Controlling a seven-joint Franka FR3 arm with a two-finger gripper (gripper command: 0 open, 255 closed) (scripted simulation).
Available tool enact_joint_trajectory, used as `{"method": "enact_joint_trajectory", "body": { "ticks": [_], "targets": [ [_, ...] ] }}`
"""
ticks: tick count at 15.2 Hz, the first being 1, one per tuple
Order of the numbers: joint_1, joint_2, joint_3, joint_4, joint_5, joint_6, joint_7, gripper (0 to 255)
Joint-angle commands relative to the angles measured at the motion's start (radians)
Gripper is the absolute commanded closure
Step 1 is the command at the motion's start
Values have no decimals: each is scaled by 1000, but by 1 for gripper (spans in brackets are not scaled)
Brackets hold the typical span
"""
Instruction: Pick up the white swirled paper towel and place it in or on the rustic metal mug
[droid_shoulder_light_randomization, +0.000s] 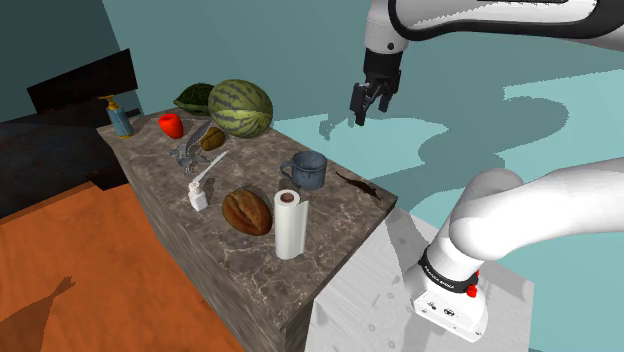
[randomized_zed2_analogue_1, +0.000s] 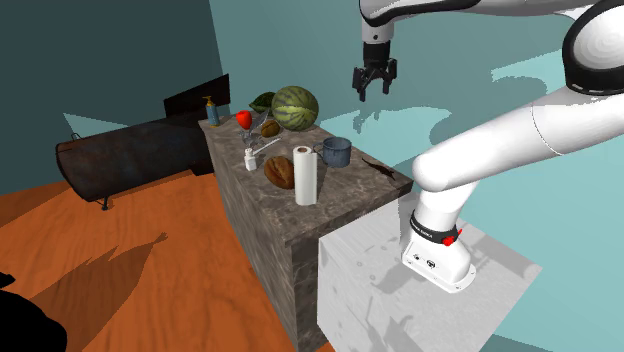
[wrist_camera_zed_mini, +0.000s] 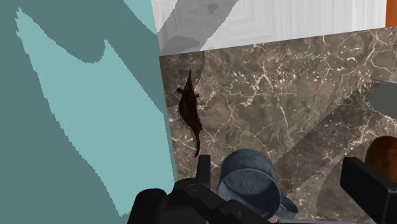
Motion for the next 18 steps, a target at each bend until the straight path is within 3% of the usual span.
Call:
{"method": "enact_joint_trajectory", "body": {
  "ticks": [1,10,18],
  "targets": [
    [0,0,0,0,0,0,0,0],
    [68,100,160,-65,129,162,200,0],
    [111,274,308,-40,202,323,375,0]
  ]
}}
